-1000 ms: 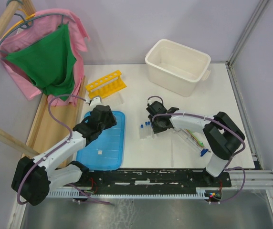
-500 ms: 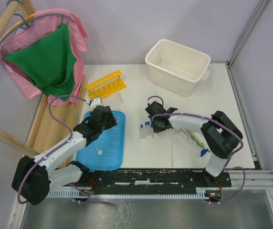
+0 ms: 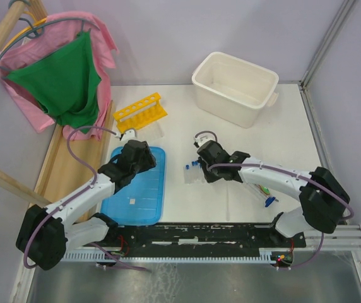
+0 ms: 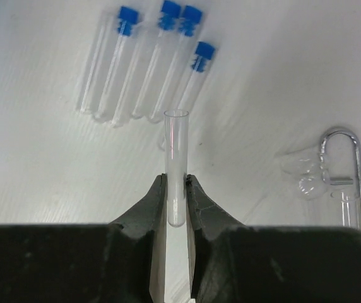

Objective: Organize the chemistry lab equipment
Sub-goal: Pick up the test tube at the center of the board, then place the test tube at the center of the board.

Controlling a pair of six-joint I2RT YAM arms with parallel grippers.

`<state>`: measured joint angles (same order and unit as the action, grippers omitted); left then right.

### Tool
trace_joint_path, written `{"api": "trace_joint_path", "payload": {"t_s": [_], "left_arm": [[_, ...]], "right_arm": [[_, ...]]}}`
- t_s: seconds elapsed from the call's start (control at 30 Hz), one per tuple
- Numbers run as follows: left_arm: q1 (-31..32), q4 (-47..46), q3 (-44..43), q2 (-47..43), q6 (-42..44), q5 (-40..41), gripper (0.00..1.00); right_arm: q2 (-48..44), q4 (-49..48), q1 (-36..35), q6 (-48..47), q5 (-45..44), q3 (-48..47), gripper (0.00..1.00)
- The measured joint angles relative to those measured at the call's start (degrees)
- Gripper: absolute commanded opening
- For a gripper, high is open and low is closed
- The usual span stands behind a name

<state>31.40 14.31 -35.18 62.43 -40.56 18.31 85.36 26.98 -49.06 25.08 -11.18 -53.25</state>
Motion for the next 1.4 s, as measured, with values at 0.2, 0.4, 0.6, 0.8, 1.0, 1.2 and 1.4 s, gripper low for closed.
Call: {"api": "trace_joint_path", "payload": {"t_s": [0.2,0.4,0.6,0.8,1.0,1.2,1.4], "left_arm": [[0.6,-1.1,0.5,0.5,0.1,-0.9,0.60],[0.6,-1.2,0.9,0.6,0.1,-1.0,0.60],[0.9,-1.2,0.9,0.8,0.1,-1.4,0.60],[1.1,-1.6,1.6,0.8,0.1,-1.9,0.60],[1.2,-2.1,1.9,0.8,0.1,-2.0,0.60],[1.2,-2.5,2.4,0.7,0.1,-2.0,0.60],[1.2,-2.5,3.0,0.4,0.0,-2.0,0.60]], "right_arm": [[-1.7,0.1,-5.5,-4.4,3.5,1.3,0.13],[0.9,1.5,-10.7,-5.0,2.9,4.1,0.11],[1.7,3.9,-11.0,2.3,-3.3,4.3,0.10],[-0.6,4.0,-11.0,12.6,-7.3,4.3,0.12],[-2.8,2.7,-11.0,23.7,-12.0,4.8,0.10],[-5.8,1.3,-11.0,34.2,-16.8,7.3,0.06],[-7.6,0.2,-11.0,45.1,-21.1,10.7,0.04]]}}
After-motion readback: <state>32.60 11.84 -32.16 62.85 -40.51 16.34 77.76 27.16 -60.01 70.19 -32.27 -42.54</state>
